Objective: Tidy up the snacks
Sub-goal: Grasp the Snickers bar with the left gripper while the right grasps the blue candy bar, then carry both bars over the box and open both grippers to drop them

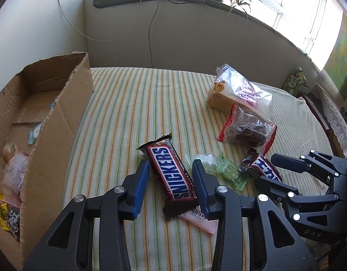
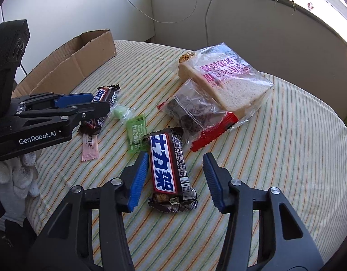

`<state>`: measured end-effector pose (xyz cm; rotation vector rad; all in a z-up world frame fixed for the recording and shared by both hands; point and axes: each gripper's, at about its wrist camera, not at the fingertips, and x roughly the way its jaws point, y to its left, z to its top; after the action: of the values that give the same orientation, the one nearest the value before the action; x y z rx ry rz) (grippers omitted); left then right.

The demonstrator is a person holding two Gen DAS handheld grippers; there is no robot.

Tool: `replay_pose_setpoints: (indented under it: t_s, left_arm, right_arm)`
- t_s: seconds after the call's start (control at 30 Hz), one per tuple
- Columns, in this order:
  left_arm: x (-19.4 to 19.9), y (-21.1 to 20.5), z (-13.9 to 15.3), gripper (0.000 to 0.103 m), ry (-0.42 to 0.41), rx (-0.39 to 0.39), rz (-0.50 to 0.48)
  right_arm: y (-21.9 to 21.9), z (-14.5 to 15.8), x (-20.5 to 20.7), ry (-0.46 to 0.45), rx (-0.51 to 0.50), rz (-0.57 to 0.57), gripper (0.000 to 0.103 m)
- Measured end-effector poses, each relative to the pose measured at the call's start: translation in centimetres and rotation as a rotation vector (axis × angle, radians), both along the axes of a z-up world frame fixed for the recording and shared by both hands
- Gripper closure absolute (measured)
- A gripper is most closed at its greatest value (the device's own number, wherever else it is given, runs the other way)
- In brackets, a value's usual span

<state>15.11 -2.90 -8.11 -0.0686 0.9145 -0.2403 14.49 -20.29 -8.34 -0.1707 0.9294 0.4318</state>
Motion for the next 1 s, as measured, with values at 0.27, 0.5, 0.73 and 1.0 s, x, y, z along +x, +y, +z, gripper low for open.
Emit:
replay_pose_setpoints:
  t_s: [0.27,0.5,0.73,1.0]
  left_arm:
    - [0.0,-0.1,0.0,0.076,-0.008,0.022,-0.022]
    - [-0.7,0.6,0.4,0.077,-0.017,0.017,-0.027]
    - [-1.6,1.5,1.6,0.077,-0.050,0.004,-0.027]
    - [-3.0,2.9,4.0,0.077,-0.108,-0.019,-0.022]
  right_arm:
    - [0.6,-0.3,0.2,0.016,-0.002,0.011,0.073]
    - [0.7,-0.4,0.0,0.012,-0.003,0.008,0.073]
    - [0.6,0.1,-0.3,0.001,0.002,0.001,0.073]
    - [0.7,2.2,-1.3,-0.039,0.020,-0.005,0.073]
